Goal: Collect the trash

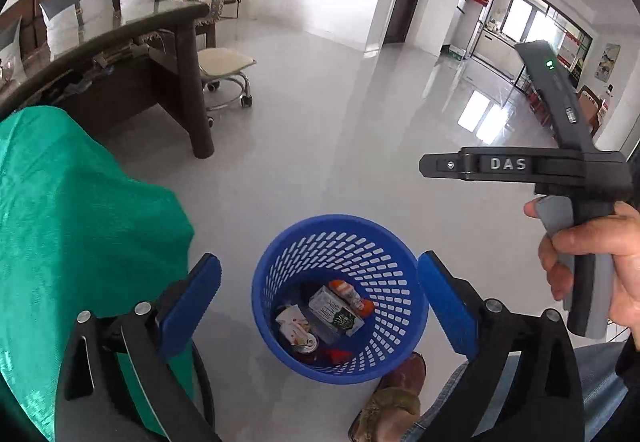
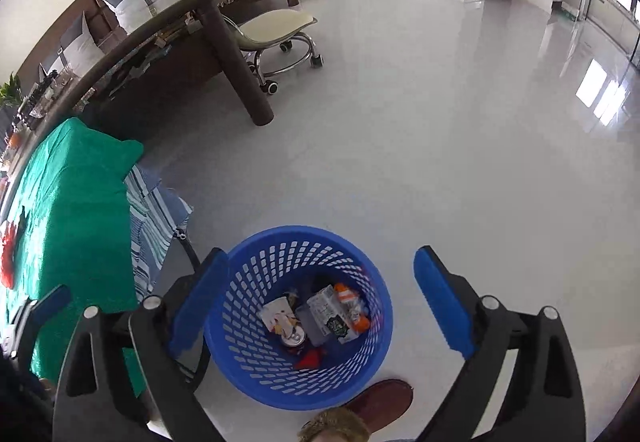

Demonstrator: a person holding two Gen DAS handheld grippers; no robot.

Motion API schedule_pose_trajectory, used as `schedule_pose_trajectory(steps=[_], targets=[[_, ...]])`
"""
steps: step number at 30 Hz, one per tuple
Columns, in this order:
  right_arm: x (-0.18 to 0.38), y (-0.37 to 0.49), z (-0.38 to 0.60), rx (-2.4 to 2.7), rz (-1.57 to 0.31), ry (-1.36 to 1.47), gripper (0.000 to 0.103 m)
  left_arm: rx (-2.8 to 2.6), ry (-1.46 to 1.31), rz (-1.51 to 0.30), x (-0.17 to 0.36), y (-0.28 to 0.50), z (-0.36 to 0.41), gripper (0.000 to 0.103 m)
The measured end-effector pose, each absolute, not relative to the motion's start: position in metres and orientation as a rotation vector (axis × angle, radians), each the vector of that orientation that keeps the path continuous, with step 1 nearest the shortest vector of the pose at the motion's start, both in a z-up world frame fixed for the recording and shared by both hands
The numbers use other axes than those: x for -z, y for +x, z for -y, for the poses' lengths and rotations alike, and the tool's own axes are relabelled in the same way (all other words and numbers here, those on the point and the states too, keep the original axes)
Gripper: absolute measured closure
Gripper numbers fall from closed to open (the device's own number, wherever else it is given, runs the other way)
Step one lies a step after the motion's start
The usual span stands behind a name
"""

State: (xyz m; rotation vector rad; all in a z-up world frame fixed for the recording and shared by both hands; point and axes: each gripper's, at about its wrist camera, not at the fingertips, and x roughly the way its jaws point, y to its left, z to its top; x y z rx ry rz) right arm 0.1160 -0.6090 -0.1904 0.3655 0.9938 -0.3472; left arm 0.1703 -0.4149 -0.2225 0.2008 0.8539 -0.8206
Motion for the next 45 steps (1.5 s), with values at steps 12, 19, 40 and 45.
schedule_pose_trajectory(steps=[12, 19, 40, 45], targets=[[0.142, 0.119, 0.506, 0.314, -0.784, 0.014, 0.006, 0.672, 0.281, -0.785, 0.164, 0.131, 0.262, 0.005], [0.133, 0.127, 0.372, 0.049, -0.747, -0.036, 0.006, 0.473, 0.210, -0.848, 0.161, 0.160, 0.130, 0.005], [0.172, 0.205, 0.158, -0.221, -0.938, -0.064, 0.006, 0.251, 0.108, -0.954, 0.197, 0.277, -0.040, 0.005], [0.172, 0.204, 0.161, -0.226, -0.954, -0.044, 0.005, 0.266, 0.080, -0.951, 0.196, 0.276, -0.045, 0.005]])
